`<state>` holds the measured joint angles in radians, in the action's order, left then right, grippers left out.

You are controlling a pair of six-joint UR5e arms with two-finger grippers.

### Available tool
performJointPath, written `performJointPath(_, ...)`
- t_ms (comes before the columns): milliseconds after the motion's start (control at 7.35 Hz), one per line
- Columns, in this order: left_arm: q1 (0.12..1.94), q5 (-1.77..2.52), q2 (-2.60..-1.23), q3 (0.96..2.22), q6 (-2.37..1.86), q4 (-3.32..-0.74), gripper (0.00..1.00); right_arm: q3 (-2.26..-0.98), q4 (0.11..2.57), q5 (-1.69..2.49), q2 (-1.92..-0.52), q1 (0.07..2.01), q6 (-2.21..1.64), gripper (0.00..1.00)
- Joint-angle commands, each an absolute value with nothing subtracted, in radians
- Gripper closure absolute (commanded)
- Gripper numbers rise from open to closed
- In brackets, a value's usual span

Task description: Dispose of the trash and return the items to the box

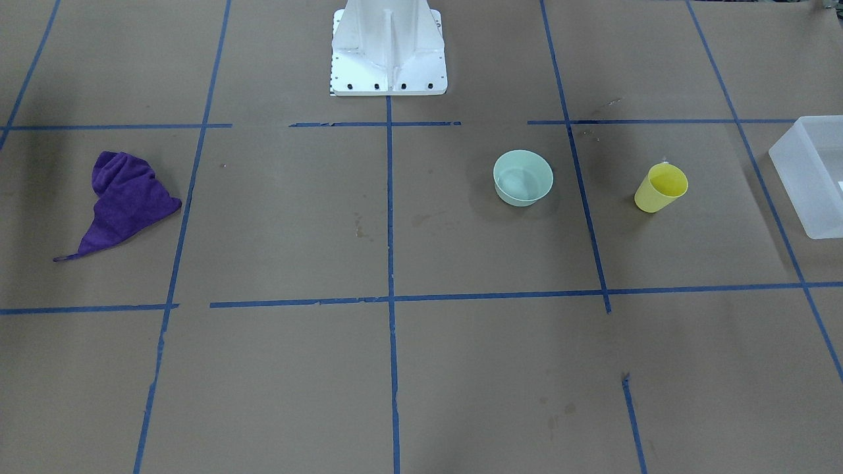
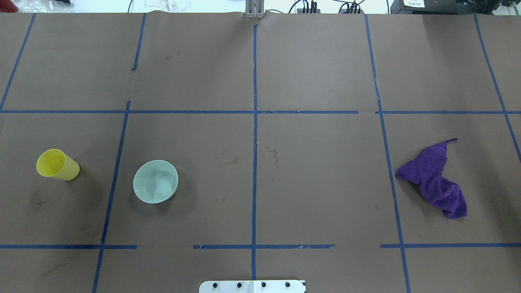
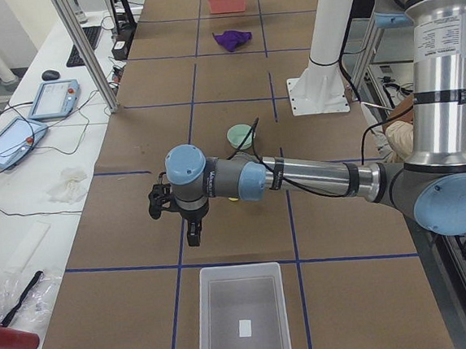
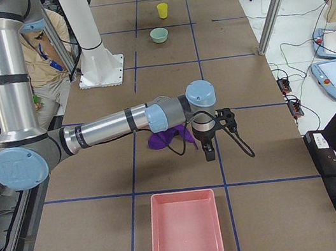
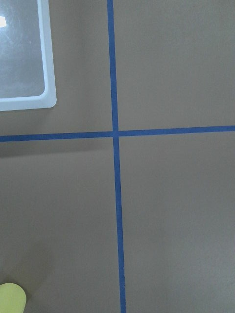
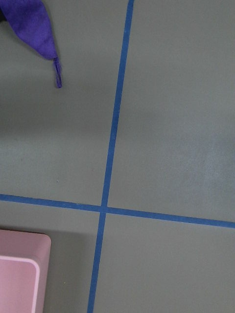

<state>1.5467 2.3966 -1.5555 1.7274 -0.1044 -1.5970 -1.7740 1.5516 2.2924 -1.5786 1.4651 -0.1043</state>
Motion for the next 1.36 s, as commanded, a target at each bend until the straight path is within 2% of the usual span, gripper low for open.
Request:
performJointPath(0, 1.555, 2.396, -1.552, 1.759, -0.095, -1.597, 0.00, -1.772, 1.551, 2.299, -1.583, 1.463, -0.112, 0.00)
performJointPath(544, 1.552, 2.398, -1.554, 1.775, -0.101, -1.601, 0.00, -1.766, 1.511, 2.298, -1.594, 1.427, -0.111, 0.00)
performJointPath(817, 1.481, 2.399, -1.555, 1.825, -0.100, -1.603, 0.00, -1.764, 1.448, 2.299, -1.603, 1.414, -0.115, 0.00)
performJointPath(1225, 1.271, 2.398, -1.552, 1.878, -0.262, -1.747, 0.00, -1.767, 1.447, 2.298, -1.608, 1.414, -0.109, 0.00)
